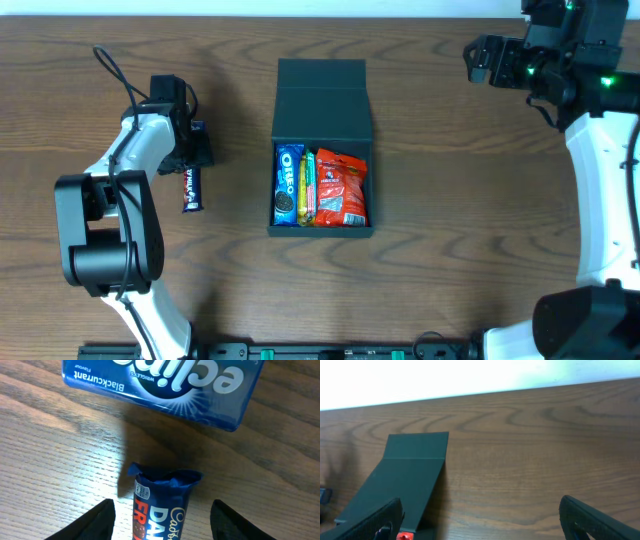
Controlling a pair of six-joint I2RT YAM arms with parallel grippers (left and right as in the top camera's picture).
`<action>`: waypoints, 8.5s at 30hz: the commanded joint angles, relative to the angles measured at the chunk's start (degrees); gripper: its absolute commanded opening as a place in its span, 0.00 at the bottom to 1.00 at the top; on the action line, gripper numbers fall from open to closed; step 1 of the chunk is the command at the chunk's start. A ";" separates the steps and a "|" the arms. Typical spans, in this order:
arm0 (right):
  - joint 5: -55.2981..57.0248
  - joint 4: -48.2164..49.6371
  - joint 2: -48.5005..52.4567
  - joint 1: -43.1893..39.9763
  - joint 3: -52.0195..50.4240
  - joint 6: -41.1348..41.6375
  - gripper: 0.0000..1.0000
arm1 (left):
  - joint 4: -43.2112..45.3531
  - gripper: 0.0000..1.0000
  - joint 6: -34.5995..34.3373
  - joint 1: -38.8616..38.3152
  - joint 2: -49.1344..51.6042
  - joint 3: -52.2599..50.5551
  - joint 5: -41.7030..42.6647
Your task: Pack container
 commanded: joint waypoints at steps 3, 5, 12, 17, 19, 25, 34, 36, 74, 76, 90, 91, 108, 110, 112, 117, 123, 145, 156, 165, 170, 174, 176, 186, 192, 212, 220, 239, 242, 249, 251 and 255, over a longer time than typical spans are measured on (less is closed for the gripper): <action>-0.44 -0.04 -1.09 -0.33 -0.09 0.28 0.99 | 0.17 0.61 1.44 0.11 1.14 -0.42 0.22; -0.44 -0.09 -1.09 -0.33 -0.09 0.28 0.99 | 0.15 0.59 1.46 0.11 1.33 -0.39 0.17; -0.44 -0.02 -1.09 -0.33 -0.09 0.28 0.99 | 0.33 0.57 1.46 0.11 1.33 -0.39 0.15; -0.44 -0.02 -1.09 -0.33 -0.09 0.28 0.99 | 0.33 0.51 1.46 0.11 1.40 -0.39 -0.02; -0.44 -0.04 -1.09 -0.33 -0.09 0.28 0.99 | 0.42 0.50 1.49 0.11 1.53 -0.39 -0.02; -0.44 -0.39 -1.09 -0.33 -0.09 0.28 0.99 | 0.39 0.49 1.68 0.11 1.81 -0.39 -0.02; -0.46 -1.14 -1.09 -0.33 -0.09 0.28 0.99 | 0.15 0.48 1.68 0.11 2.14 -0.42 -0.13; -0.44 -1.29 -1.09 -0.33 -0.09 0.28 0.99 | 0.15 0.47 1.68 0.11 2.14 -0.39 -0.24; -0.42 1.73 -1.31 -1.68 0.26 0.63 0.99 | -22.12 0.07 -7.21 -10.56 -3.91 26.86 0.81; -0.48 1.70 -1.44 -2.86 0.35 1.18 0.99 | -21.05 0.07 -8.74 -15.26 -3.89 27.47 4.22; -0.87 1.99 -1.51 -7.06 0.35 1.07 0.99 | -17.86 0.06 -22.97 -35.80 2.29 27.41 6.62; -0.85 1.99 -1.51 -7.17 0.35 1.01 0.99 | -17.88 0.06 -24.11 -36.48 2.93 27.41 6.62; -0.92 1.92 -1.51 -7.19 0.37 0.07 0.99 | -17.40 0.06 -36.35 -38.27 4.04 19.98 3.15; -1.36 1.90 -1.51 -7.19 0.35 0.07 0.99 | -16.90 0.06 -36.33 -38.21 4.04 19.32 2.89; -1.33 1.84 -1.51 -7.15 0.35 0.07 0.99 | -16.83 0.06 -36.30 -38.16 4.04 18.62 1.90; -2.16 1.38 -1.51 -7.08 0.35 0.31 0.99 | -15.32 0.06 -34.07 -38.10 4.04 17.38 -0.17; -3.08 1.22 -1.51 -7.08 0.35 0.55 0.99 | -13.35 0.06 -31.10 -37.79 4.04 17.38 -1.75; -3.45 0.83 -1.51 -7.08 0.35 0.72 0.99 | -18.53 0.63 -20.09 -36.94 3.93 26.73 -0.94; -3.43 0.85 -1.51 -7.08 0.35 0.70 0.99 | -25.64 0.75 -14.82 -29.49 1.97 40.94 -15.19; -3.43 0.85 -1.51 -7.08 0.35 0.72 0.99 | -23.85 0.74 -11.61 -9.44 2.19 37.33 -11.08; -3.43 0.85 -1.51 -7.08 0.35 0.72 0.99 | -20.68 0.74 -6.73 -2.45 3.41 35.71 -4.28; -3.43 0.85 -1.51 -7.08 0.35 0.74 0.99 | -20.55 0.71 -15.15 0.20 4.59 34.21 -3.65; -3.43 0.90 -1.49 -7.08 0.35 0.74 0.99 | -20.26 0.71 -14.56 0.46 5.81 34.14 -3.61; -3.43 0.81 -1.49 -7.04 0.35 0.72 0.99 | -19.63 0.75 -5.16 0.24 14.03 34.14 -3.39; -3.43 0.22 -1.49 -7.04 0.35 0.72 0.99 | -19.10 0.78 3.02 0.26 16.35 34.14 -3.45; -3.43 0.17 -1.49 -7.04 0.35 0.74 0.99 | -18.51 0.97 20.33 0.37 19.54 34.10 -0.98; -3.43 0.17 -1.46 -7.04 0.35 1.40 0.99 | -18.73 0.97 20.28 0.50 20.57 34.10 -0.85; -3.43 0.17 -1.46 -7.04 0.35 1.81 0.99 | -18.27 0.95 19.63 3.08 20.83 34.01 4.09; -3.43 0.20 -1.46 -7.04 0.35 1.81 0.99 | -18.01 0.95 19.65 3.08 20.83 33.99 4.07; -3.43 0.20 -1.49 -7.04 0.35 1.81 0.99 | -17.31 0.96 19.67 3.10 20.94 33.99 4.07; -3.43 0.20 -1.46 -7.04 0.35 1.81 0.99 | -17.22 0.96 19.65 3.10 21.24 33.99 4.07; -3.43 0.20 -1.49 -7.04 0.35 1.81 0.99 | -17.55 0.96 19.63 3.08 22.10 33.99 4.52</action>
